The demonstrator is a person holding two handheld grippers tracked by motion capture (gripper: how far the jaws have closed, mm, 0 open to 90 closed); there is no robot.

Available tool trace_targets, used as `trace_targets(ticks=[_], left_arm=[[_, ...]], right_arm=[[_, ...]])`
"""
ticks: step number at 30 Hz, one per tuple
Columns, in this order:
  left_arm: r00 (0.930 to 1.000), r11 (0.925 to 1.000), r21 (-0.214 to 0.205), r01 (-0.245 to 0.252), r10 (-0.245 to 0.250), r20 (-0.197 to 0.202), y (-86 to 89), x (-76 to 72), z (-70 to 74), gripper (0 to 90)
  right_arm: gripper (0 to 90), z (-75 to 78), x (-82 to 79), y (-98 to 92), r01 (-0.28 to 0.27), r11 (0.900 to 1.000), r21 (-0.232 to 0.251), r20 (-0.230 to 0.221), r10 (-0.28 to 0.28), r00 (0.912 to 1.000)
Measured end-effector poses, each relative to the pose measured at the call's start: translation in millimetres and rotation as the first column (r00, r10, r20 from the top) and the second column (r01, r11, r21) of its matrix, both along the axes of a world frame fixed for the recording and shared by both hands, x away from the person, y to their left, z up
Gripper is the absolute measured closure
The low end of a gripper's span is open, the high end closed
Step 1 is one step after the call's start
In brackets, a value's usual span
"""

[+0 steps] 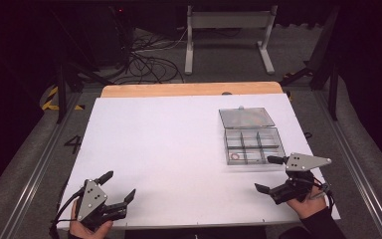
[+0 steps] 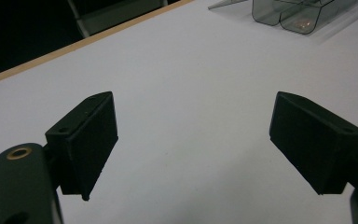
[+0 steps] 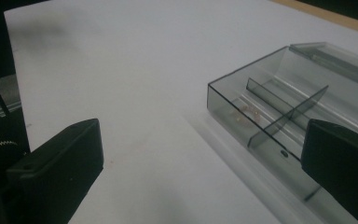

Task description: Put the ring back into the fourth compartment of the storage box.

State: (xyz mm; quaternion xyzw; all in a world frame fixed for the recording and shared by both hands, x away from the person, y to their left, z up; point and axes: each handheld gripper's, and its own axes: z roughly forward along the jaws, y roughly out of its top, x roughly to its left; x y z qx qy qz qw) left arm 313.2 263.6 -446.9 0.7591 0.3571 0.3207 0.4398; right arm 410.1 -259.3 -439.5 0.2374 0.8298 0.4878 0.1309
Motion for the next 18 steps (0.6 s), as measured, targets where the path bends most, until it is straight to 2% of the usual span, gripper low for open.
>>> trace_targets(ticks=[6,12,18], left_arm=[[1.0000,1.0000,0.001,0.003,-0.003,0.001,-0.1,0.0,-0.1,15.8],[1.0000,1.0000,0.001,0.008,-0.008,-0.002,-0.1,0.0,-0.3,15.7],[0.9999,0.9999,0.000,0.010,-0.010,-0.005,0.2,0.2,-0.5,15.7]], right_arm=[[0.0,-18.0,3.4,-7.7,0.004,0.9999,-0.010,-0.007,-0.004,1.0000],[0.0,-29.1,2.8,-7.4,0.016,0.9995,-0.029,-0.010,-0.016,0.9998],[0.0,-37.8,4.1,-7.6,0.031,0.9987,-0.041,-0.058,-0.033,0.9978]])
